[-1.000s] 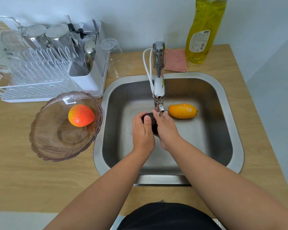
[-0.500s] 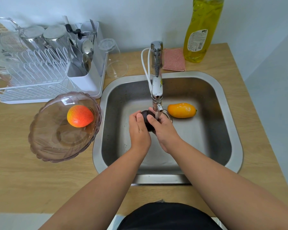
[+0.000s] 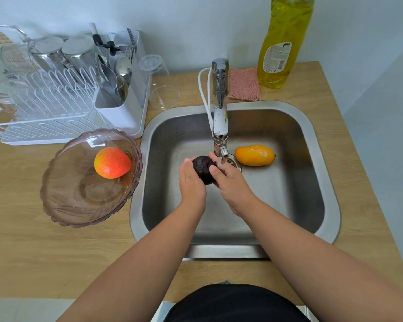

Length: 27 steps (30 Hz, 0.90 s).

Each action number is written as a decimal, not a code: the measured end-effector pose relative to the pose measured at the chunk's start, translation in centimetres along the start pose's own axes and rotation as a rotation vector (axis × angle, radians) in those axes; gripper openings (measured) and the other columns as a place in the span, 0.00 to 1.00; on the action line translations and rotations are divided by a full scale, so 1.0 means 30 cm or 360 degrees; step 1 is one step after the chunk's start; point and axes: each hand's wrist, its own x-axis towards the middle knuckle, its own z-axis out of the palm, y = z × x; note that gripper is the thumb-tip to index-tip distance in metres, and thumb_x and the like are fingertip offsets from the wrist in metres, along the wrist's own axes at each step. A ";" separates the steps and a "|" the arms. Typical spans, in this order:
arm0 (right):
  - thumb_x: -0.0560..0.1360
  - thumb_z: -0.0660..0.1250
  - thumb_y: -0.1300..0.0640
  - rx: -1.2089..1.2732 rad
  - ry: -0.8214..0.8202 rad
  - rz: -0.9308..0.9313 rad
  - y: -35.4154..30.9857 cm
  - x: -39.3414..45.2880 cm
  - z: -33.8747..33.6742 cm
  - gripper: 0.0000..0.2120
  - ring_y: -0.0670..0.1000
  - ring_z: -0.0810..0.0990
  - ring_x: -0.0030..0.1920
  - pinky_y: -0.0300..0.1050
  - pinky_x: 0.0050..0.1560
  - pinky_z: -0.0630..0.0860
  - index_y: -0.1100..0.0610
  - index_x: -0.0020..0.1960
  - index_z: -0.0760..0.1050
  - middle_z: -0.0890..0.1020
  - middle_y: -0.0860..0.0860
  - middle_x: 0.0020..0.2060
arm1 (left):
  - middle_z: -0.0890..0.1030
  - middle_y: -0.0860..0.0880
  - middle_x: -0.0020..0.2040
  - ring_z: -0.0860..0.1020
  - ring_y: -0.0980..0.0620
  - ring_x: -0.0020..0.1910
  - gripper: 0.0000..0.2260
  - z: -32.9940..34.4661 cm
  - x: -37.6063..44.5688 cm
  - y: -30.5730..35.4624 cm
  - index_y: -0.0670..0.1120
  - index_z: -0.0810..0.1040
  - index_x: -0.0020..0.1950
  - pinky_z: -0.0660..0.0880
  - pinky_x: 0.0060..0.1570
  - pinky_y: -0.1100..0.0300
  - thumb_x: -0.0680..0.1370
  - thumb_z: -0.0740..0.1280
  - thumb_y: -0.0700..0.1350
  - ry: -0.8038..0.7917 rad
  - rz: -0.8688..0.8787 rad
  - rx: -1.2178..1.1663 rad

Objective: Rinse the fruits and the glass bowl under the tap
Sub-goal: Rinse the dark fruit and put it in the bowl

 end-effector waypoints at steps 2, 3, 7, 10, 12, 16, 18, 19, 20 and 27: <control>0.82 0.58 0.64 0.0009 0.0026 -0.0013 0.007 0.001 -0.006 0.21 0.37 0.79 0.48 0.46 0.63 0.73 0.40 0.45 0.79 0.82 0.33 0.43 | 0.78 0.47 0.50 0.78 0.48 0.53 0.14 -0.001 -0.002 -0.002 0.52 0.76 0.49 0.77 0.62 0.46 0.85 0.53 0.53 -0.0056 -0.0063 -0.0003; 0.82 0.58 0.62 0.0017 0.0048 -0.0012 0.010 0.002 -0.006 0.19 0.38 0.79 0.48 0.48 0.63 0.73 0.41 0.45 0.80 0.83 0.39 0.44 | 0.79 0.46 0.50 0.78 0.48 0.53 0.14 -0.001 -0.001 -0.002 0.51 0.76 0.49 0.78 0.62 0.44 0.84 0.53 0.54 -0.0080 -0.0091 0.0001; 0.82 0.58 0.59 0.0124 0.0160 0.0092 0.017 0.023 -0.007 0.15 0.43 0.80 0.52 0.47 0.62 0.76 0.45 0.48 0.81 0.84 0.45 0.47 | 0.81 0.38 0.59 0.81 0.41 0.58 0.23 -0.006 -0.004 0.008 0.44 0.78 0.60 0.83 0.53 0.45 0.80 0.54 0.58 -0.0132 -0.0258 -0.0080; 0.82 0.59 0.56 0.0140 0.0288 0.0177 0.013 0.043 -0.004 0.12 0.49 0.81 0.55 0.46 0.60 0.77 0.48 0.49 0.81 0.84 0.48 0.50 | 0.81 0.38 0.60 0.82 0.40 0.58 0.23 -0.002 -0.018 0.013 0.44 0.79 0.60 0.82 0.54 0.43 0.78 0.56 0.59 -0.0153 -0.0314 -0.0099; 0.80 0.60 0.56 0.0161 0.0384 0.0249 0.011 0.057 -0.002 0.10 0.53 0.82 0.55 0.49 0.58 0.78 0.51 0.49 0.80 0.84 0.53 0.51 | 0.81 0.36 0.59 0.80 0.38 0.59 0.24 0.008 -0.031 0.012 0.44 0.79 0.58 0.79 0.58 0.38 0.75 0.56 0.60 -0.0176 -0.0276 -0.0037; 0.80 0.62 0.51 0.0146 0.0317 0.0316 0.007 0.064 -0.001 0.07 0.55 0.82 0.54 0.50 0.54 0.78 0.52 0.51 0.78 0.84 0.56 0.52 | 0.81 0.37 0.53 0.80 0.38 0.54 0.29 0.017 -0.033 0.004 0.42 0.78 0.54 0.77 0.61 0.35 0.68 0.57 0.64 -0.0154 -0.0238 0.0013; 0.81 0.62 0.50 0.0118 0.0195 0.0302 0.003 0.059 -0.007 0.07 0.53 0.81 0.56 0.50 0.59 0.77 0.50 0.52 0.77 0.83 0.53 0.52 | 0.80 0.40 0.47 0.78 0.42 0.49 0.26 0.017 -0.028 0.012 0.41 0.78 0.50 0.75 0.61 0.36 0.70 0.58 0.62 -0.0095 -0.0288 -0.0011; 0.81 0.62 0.51 0.0122 0.0131 0.0308 0.000 0.054 -0.012 0.06 0.51 0.81 0.55 0.49 0.60 0.77 0.49 0.51 0.77 0.83 0.50 0.50 | 0.81 0.42 0.46 0.79 0.43 0.48 0.21 0.018 -0.028 0.023 0.43 0.79 0.48 0.76 0.61 0.38 0.74 0.58 0.59 -0.0080 -0.0334 -0.0046; 0.82 0.60 0.53 0.0143 0.0061 0.0317 -0.004 0.048 -0.018 0.07 0.48 0.81 0.53 0.45 0.59 0.76 0.48 0.50 0.77 0.83 0.46 0.48 | 0.82 0.42 0.47 0.80 0.44 0.49 0.18 0.018 -0.026 0.032 0.44 0.80 0.47 0.78 0.60 0.41 0.79 0.58 0.56 -0.0065 -0.0396 -0.0093; 0.82 0.56 0.65 0.0194 -0.0161 0.0352 -0.014 0.038 -0.064 0.13 0.43 0.78 0.49 0.43 0.54 0.73 0.53 0.53 0.77 0.82 0.35 0.41 | 0.82 0.40 0.49 0.81 0.43 0.46 0.15 0.001 -0.009 0.042 0.46 0.80 0.46 0.83 0.45 0.50 0.83 0.58 0.50 -0.0060 -0.0541 -0.0156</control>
